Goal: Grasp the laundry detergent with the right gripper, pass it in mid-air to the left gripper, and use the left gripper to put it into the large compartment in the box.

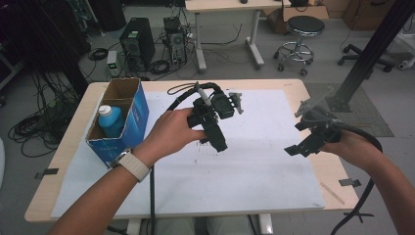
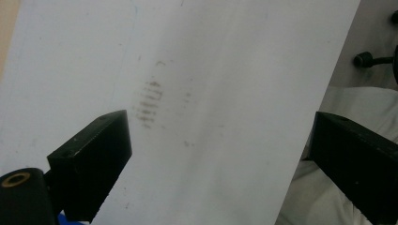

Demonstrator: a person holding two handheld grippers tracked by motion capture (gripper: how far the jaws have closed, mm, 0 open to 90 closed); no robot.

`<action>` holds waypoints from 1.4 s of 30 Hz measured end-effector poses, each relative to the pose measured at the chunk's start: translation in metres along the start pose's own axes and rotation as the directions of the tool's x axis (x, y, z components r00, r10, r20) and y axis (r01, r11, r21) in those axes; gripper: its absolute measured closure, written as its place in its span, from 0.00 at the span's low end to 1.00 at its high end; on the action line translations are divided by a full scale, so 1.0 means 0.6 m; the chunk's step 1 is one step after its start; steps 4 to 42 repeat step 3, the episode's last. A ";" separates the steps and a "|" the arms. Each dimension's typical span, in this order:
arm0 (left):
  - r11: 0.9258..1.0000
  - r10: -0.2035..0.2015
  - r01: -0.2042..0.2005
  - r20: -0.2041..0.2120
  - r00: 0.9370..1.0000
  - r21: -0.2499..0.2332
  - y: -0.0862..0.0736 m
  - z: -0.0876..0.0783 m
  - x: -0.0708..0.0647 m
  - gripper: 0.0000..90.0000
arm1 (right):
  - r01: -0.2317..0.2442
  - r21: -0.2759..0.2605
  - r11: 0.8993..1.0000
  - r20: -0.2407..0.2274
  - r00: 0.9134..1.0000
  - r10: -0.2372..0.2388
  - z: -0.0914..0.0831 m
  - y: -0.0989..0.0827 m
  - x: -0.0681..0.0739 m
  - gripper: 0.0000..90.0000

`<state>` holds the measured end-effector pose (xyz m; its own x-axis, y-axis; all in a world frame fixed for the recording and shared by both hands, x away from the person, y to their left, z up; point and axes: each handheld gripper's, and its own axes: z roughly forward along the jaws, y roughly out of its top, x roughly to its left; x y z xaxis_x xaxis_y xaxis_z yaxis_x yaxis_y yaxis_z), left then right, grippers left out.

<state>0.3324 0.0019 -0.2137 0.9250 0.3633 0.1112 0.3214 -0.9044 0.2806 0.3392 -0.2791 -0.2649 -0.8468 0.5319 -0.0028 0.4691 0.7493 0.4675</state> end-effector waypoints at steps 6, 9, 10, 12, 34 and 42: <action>1.000 0.000 0.000 0.000 1.000 0.000 -0.001 0.000 0.001 0.08 | -0.004 -0.002 1.000 0.000 1.000 0.004 0.001 0.001 0.000 0.07; 1.000 0.000 0.000 0.000 1.000 0.000 -0.001 0.000 0.001 0.08 | -0.004 -0.002 1.000 0.000 1.000 0.004 0.001 0.001 0.000 0.07; 1.000 0.000 0.000 0.000 1.000 0.000 -0.001 0.000 0.001 0.08 | -0.004 -0.002 1.000 0.000 1.000 0.004 0.001 0.001 0.000 0.07; 1.000 0.000 0.000 0.000 1.000 0.000 -0.001 0.000 0.001 0.08 | -0.004 -0.002 1.000 0.000 1.000 0.004 0.001 0.001 0.000 0.07; 1.000 0.000 0.000 0.000 1.000 0.000 -0.001 0.000 0.001 0.08 | -0.004 -0.002 1.000 0.000 1.000 0.004 0.001 0.001 0.000 0.07; 1.000 0.000 0.000 0.000 1.000 0.000 -0.001 0.000 0.001 0.08 | -0.004 -0.002 1.000 0.000 1.000 0.004 0.001 0.001 0.000 0.07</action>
